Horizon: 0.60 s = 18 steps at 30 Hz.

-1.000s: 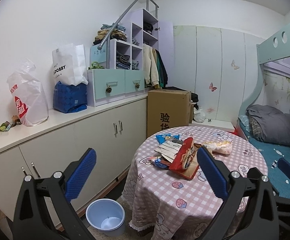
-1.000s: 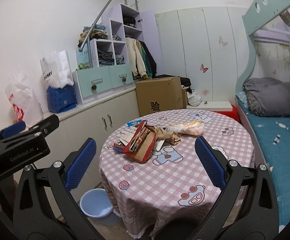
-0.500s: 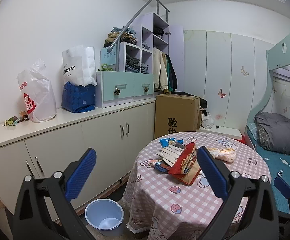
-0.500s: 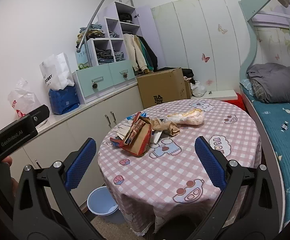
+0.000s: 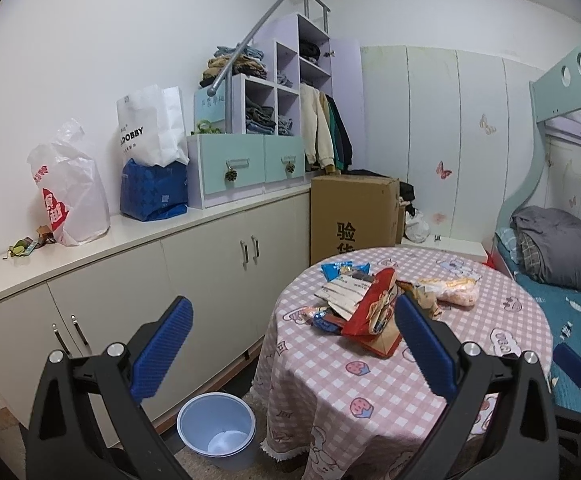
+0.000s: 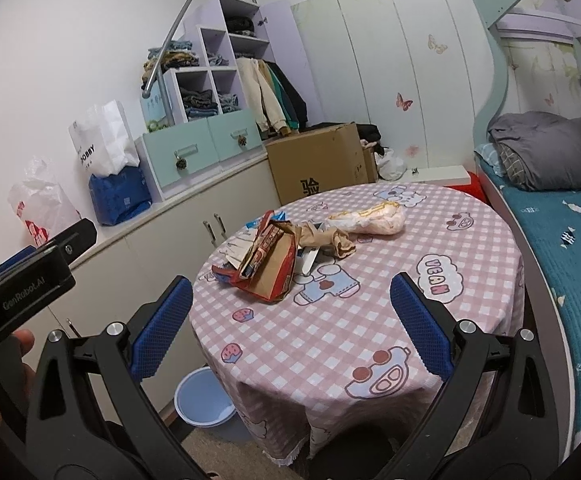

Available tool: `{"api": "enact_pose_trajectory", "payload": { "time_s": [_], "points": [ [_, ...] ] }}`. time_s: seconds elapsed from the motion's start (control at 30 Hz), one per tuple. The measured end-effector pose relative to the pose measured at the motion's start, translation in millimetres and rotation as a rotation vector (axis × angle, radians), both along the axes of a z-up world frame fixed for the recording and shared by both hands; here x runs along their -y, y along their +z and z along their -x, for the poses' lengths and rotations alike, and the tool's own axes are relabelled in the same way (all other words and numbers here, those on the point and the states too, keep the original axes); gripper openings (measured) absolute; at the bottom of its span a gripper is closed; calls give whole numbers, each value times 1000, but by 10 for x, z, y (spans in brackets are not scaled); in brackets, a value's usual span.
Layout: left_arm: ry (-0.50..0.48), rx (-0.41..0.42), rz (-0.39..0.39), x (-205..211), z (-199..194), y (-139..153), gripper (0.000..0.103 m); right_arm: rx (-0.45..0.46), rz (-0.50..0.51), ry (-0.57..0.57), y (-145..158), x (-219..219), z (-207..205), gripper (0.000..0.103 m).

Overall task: Collect trash
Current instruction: 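Grasp the red-and-brown paper snack bag with the left gripper and lift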

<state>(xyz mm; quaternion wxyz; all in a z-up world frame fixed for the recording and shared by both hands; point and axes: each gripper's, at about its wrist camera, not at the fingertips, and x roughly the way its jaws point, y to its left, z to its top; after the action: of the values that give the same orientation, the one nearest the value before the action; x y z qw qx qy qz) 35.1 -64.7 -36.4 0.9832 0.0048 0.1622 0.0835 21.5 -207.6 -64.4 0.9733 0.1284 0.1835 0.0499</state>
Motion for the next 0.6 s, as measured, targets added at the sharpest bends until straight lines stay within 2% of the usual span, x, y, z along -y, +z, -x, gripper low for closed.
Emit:
{"api": "enact_pose_trajectory", "payload": {
  "time_s": [0.17, 0.33, 0.6],
  "points": [
    [-6, -44, -6, -77, -172, -127, 99, -40, 35, 3, -94, -79, -147, 97],
    [-27, -116, -11, -124, -444, -315, 99, -105, 34, -49, -272, 13, -356, 97],
    [-163, -252, 8, -64, -1001, -695, 99, -189, 22, -136, -522, 262, -706, 97]
  ]
}}
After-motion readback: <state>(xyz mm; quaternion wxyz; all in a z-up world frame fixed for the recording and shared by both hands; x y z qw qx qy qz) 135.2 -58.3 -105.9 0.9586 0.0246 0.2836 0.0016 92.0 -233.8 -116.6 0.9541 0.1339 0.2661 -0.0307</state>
